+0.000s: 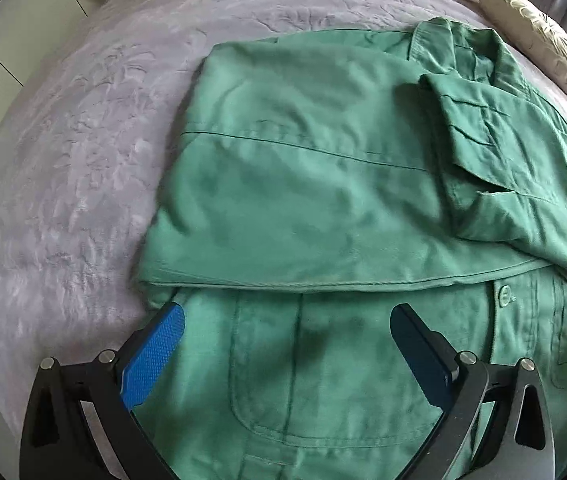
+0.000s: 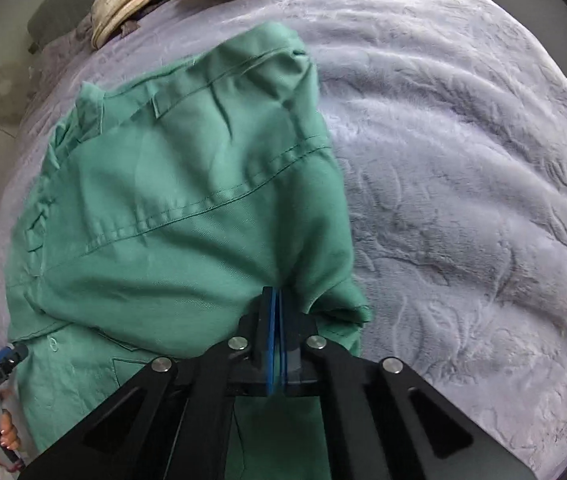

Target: Fold large clothes

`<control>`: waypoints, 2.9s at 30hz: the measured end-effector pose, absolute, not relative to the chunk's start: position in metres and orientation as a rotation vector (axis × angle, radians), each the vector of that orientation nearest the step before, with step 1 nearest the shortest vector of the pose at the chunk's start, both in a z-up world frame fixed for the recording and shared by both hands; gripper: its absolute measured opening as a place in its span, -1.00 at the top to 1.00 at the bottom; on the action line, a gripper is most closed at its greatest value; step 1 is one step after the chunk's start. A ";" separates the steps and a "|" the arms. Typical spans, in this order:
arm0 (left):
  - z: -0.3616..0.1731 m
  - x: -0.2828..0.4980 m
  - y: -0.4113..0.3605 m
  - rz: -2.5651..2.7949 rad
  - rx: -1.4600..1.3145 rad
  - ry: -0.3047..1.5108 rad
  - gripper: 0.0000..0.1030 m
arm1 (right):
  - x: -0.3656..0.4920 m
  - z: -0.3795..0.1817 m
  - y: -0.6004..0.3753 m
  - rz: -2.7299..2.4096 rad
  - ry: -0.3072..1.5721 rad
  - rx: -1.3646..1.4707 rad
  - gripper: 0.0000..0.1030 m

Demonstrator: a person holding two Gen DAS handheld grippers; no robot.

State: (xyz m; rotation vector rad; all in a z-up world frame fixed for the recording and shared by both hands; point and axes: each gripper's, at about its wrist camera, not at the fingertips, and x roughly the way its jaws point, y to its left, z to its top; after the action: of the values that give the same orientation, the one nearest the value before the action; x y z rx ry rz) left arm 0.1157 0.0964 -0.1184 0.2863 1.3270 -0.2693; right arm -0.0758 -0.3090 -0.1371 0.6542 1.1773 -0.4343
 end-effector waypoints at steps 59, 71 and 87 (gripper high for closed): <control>-0.116 0.152 -0.059 -0.425 0.348 1.177 -1.00 | -0.158 -0.127 -0.353 -0.387 0.757 1.269 0.90; -0.114 0.149 -0.003 -0.408 0.354 1.246 -1.00 | -0.167 -0.138 -0.347 -0.483 0.942 1.199 0.17; -0.097 0.103 0.059 -0.385 0.444 1.360 -1.00 | -0.154 -0.098 -0.268 -0.374 1.131 1.061 -0.55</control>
State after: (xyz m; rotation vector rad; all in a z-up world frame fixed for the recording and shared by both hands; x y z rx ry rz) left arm 0.1034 0.0595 -0.0971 0.4442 1.3597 -0.3850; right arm -0.1542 -0.2683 -0.0985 1.0613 1.1308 -0.3735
